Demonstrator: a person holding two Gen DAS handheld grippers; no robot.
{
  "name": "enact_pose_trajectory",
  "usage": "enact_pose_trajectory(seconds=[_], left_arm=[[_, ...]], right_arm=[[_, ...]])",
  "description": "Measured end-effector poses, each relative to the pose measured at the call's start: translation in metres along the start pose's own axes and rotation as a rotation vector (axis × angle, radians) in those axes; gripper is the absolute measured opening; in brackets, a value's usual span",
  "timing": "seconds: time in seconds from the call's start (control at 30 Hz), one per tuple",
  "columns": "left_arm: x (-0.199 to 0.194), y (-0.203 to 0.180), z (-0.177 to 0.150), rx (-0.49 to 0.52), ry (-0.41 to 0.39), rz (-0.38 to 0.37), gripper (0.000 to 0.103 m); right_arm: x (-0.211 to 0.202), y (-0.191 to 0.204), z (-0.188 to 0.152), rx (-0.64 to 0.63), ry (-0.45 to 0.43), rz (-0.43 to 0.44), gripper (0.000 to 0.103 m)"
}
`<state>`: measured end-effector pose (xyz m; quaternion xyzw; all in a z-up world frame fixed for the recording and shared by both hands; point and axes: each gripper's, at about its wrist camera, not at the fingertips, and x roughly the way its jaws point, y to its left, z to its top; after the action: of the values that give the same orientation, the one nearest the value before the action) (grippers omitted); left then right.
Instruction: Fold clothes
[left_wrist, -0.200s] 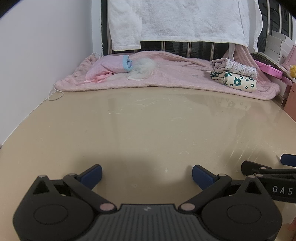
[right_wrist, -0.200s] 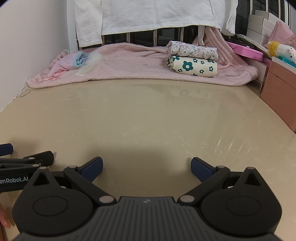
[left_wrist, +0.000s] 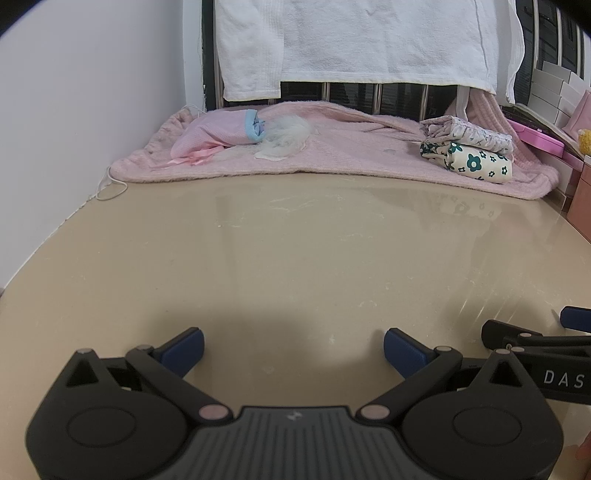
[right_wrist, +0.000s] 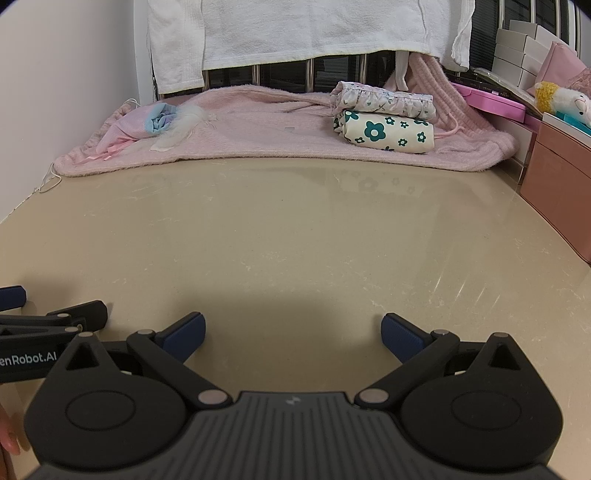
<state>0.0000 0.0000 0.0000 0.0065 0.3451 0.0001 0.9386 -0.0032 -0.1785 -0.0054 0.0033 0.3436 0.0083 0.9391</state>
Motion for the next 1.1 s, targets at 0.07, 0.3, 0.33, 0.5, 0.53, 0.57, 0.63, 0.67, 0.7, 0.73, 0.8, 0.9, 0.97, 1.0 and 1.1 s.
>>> enact_pose_trajectory(seconds=[0.07,0.3,0.33,0.5,0.53,0.57,0.63,0.67,0.7,0.73,0.8,0.9,0.97,1.0,1.1], left_arm=[[0.0000,0.0000,0.0000,0.000,0.000,0.000,0.103],[0.0006,-0.0007,-0.0002,0.000,0.000,0.000,0.103],[0.0006,-0.0007,-0.0002,0.000,0.000,0.000,0.103],[0.0009,-0.0011,-0.0003,0.000,0.000,0.000,0.103],[0.0009,-0.0012,-0.0003,0.000,0.000,0.000,0.103],[0.0009,-0.0013,-0.0004,0.000,0.000,0.000,0.103],[0.0010,-0.0015,-0.0005,0.000,0.000,-0.001,0.103],[0.0010,-0.0016,-0.0006,0.000,0.000,-0.001,0.103],[0.0011,-0.0018,-0.0007,0.000,0.000,-0.001,0.103],[0.0011,-0.0019,-0.0007,0.000,0.000,-0.001,0.103],[0.0011,-0.0020,-0.0008,0.000,0.000,-0.001,0.103],[0.0014,-0.0023,-0.0009,-0.001,0.000,-0.001,0.103],[0.0015,-0.0025,-0.0009,-0.001,0.000,-0.001,0.103],[0.0017,-0.0026,-0.0009,-0.001,0.000,-0.001,0.103],[0.0020,-0.0029,-0.0010,-0.001,0.000,-0.001,0.103]], right_arm=[[0.0000,0.0000,0.0000,0.000,0.000,0.000,0.103],[0.0000,0.0000,0.0000,0.000,0.000,0.000,0.103],[0.0000,0.0000,0.0000,0.000,0.000,0.000,0.103],[0.0000,0.0000,0.0000,0.000,0.000,0.000,0.103],[0.0000,0.0000,0.0000,0.000,0.000,0.000,0.103],[0.0000,0.0000,0.0000,0.000,0.000,0.000,0.103],[0.0000,0.0000,0.0000,0.000,0.000,0.000,0.103],[0.0000,0.0000,0.0000,0.000,0.000,0.000,0.103],[0.0001,0.0000,0.0001,0.000,0.000,0.000,0.103],[0.0002,0.0001,0.0001,0.000,0.000,0.000,0.103],[0.0003,0.0001,0.0002,0.000,0.000,0.000,0.103],[0.0005,0.0002,0.0004,0.000,0.000,0.000,0.103],[0.0006,0.0003,0.0005,0.000,0.000,0.000,0.103],[0.0007,0.0003,0.0005,0.000,0.000,0.000,0.103],[0.0008,0.0003,0.0006,0.000,0.000,0.000,0.103]])
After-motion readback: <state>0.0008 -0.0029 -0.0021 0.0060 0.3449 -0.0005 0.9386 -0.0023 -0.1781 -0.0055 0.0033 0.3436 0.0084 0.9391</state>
